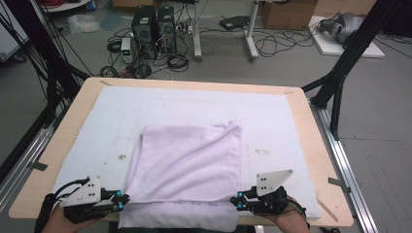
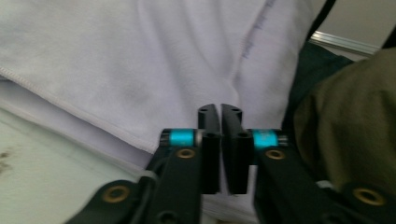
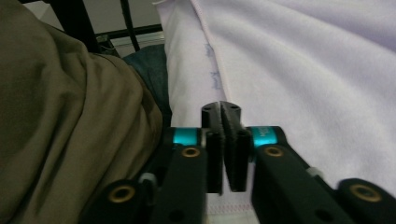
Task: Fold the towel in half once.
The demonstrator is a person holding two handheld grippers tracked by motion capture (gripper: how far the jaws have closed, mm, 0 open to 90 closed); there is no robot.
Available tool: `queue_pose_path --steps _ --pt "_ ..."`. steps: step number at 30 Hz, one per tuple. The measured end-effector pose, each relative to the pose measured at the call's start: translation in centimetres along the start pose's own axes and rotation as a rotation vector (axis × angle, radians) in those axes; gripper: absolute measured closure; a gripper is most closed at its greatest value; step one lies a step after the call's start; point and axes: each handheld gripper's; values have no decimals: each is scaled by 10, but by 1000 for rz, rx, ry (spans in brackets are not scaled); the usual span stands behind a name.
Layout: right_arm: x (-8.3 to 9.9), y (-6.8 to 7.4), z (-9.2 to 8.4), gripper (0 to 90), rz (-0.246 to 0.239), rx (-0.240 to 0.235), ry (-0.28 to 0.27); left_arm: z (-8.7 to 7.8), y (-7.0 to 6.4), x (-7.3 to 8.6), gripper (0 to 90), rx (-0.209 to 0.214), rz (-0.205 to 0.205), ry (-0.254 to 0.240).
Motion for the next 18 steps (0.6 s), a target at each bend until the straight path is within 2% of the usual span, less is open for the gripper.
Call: queue_pose_path --steps 1,3,5,8,11,13,15,16,18 --pt "1 -3 1 798 10 7 1 2 2 1 691 -16 -6 8" --pt "1 -11 7 736 19 31 21 5 10 3 651 -34 -25 8" --pt "1 -19 16 682 18 39 51 9 15 3 638 -31 -23 10" --pt "6 -30 29 619 41 33 77 18 20 4 598 -11 -32 21" --pt "11 -37 39 593 51 18 98 30 24 5 579 19 -34 46" --pt "13 -38 44 624 54 8 129 39 25 8 610 22 -28 67" --pt "13 -37 44 744 42 19 128 44 26 10 697 29 -34 48" --pt "13 -38 43 814 49 4 123 43 27 9 784 27 -34 55" --pt "12 -37 41 854 50 3 115 41 28 7 863 20 -31 60"
Point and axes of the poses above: each handheld gripper's, and its own axes: z roughly forward along the jaws, x roughly out of its underside, y roughly to its left, and after that the axes turned 1 degree about y, right-handed
